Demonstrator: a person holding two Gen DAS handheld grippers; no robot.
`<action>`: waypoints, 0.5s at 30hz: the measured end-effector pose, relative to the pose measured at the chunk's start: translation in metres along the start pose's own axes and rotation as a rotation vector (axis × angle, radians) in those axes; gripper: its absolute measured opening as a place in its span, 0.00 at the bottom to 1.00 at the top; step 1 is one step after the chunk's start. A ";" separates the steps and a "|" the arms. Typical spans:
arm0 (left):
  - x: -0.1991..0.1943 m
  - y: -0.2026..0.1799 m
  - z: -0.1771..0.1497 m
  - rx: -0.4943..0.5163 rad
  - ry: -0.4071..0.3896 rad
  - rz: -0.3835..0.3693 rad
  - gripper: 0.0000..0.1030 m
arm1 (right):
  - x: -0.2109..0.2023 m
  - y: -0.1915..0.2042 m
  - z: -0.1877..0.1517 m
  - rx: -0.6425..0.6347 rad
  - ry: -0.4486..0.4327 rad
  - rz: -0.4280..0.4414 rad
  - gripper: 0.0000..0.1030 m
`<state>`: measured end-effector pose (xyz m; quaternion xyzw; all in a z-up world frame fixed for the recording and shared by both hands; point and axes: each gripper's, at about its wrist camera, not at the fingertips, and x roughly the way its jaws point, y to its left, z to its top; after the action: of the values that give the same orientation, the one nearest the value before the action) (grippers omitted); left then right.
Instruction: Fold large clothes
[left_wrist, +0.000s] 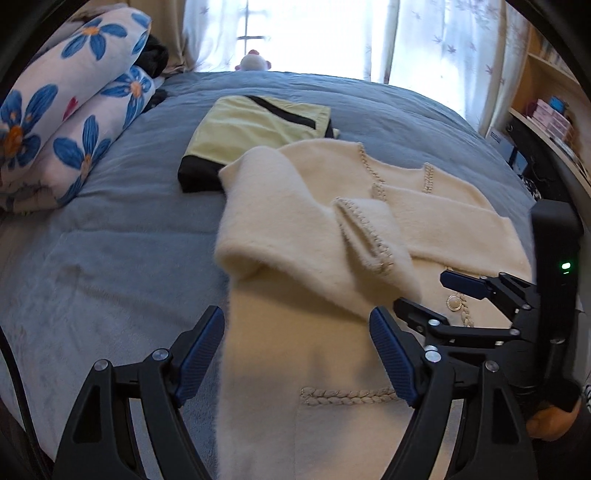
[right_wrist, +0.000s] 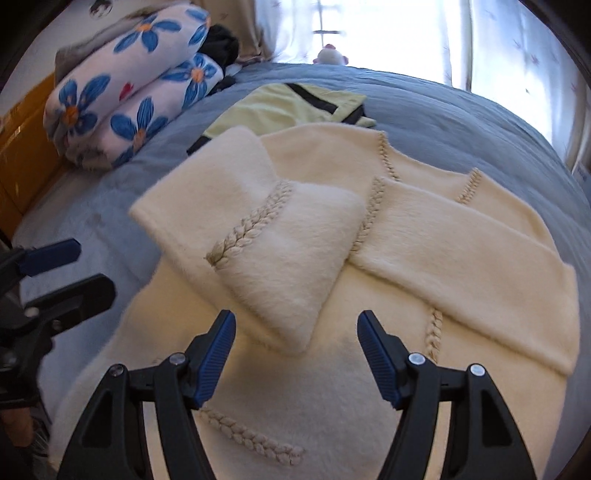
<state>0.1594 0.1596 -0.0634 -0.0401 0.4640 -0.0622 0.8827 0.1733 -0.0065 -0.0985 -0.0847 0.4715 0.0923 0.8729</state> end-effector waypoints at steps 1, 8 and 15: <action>0.002 0.002 -0.002 -0.011 0.005 0.000 0.77 | 0.006 0.003 0.002 -0.012 0.005 -0.021 0.67; 0.009 0.015 -0.008 -0.072 0.030 0.021 0.77 | 0.012 0.003 0.029 -0.034 -0.024 -0.071 0.16; 0.004 0.015 -0.008 -0.078 0.005 0.018 0.77 | -0.085 -0.069 0.065 0.156 -0.302 -0.011 0.10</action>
<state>0.1559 0.1735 -0.0730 -0.0704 0.4685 -0.0362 0.8799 0.1966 -0.0651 0.0124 -0.0042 0.3403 0.0624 0.9382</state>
